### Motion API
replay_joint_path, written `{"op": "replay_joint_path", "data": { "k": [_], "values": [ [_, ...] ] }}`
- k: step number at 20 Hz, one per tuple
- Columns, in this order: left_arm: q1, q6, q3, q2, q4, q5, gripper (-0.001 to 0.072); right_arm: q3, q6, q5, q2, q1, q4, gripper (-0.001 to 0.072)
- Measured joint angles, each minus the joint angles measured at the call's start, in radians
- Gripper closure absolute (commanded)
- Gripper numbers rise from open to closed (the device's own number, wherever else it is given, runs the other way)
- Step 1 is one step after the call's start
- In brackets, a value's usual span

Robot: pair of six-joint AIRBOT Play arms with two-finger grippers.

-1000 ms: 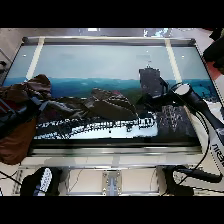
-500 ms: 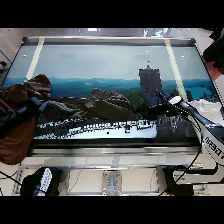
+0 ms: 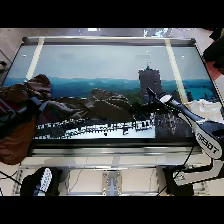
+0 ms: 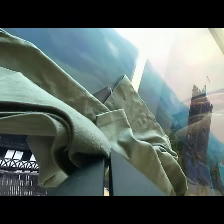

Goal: Fold the shirts.

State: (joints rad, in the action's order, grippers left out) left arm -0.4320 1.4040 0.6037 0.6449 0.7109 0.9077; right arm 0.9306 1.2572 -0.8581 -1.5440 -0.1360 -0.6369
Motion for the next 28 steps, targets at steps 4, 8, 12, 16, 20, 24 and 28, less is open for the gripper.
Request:
{"op": "replay_joint_path", "data": {
  "k": [4,8,12,16,20,24,28],
  "values": [
    [-0.014,-0.072,0.082,-0.002,0.021,0.017,0.0699,0.137,-0.001,-0.124,0.097,0.026,-0.055,0.0704],
    [-0.093,-0.080,0.341,-0.003,0.076,0.131,0.0698,0.355,0.042,-0.347,0.351,0.092,-0.182,0.0705],
    [-0.174,-0.084,0.690,-0.003,0.093,0.205,0.0698,0.610,0.101,-0.450,0.621,0.125,-0.235,0.0706],
    [-0.201,-0.085,0.934,0.008,0.071,0.241,0.0699,0.868,0.132,-0.473,0.739,0.135,-0.304,0.0707],
    [-0.195,-0.079,0.964,0.079,-0.019,0.389,0.0700,0.956,0.169,-0.550,0.719,0.138,-0.478,0.0707],
    [-0.058,-0.054,0.832,0.206,0.048,0.458,0.0699,0.827,0.188,-0.647,0.594,0.138,-0.550,0.0707],
    [0.181,-0.046,0.737,0.426,0.287,0.393,0.0699,0.578,0.182,-0.618,0.395,0.138,-0.547,0.0706]
  ]
}}
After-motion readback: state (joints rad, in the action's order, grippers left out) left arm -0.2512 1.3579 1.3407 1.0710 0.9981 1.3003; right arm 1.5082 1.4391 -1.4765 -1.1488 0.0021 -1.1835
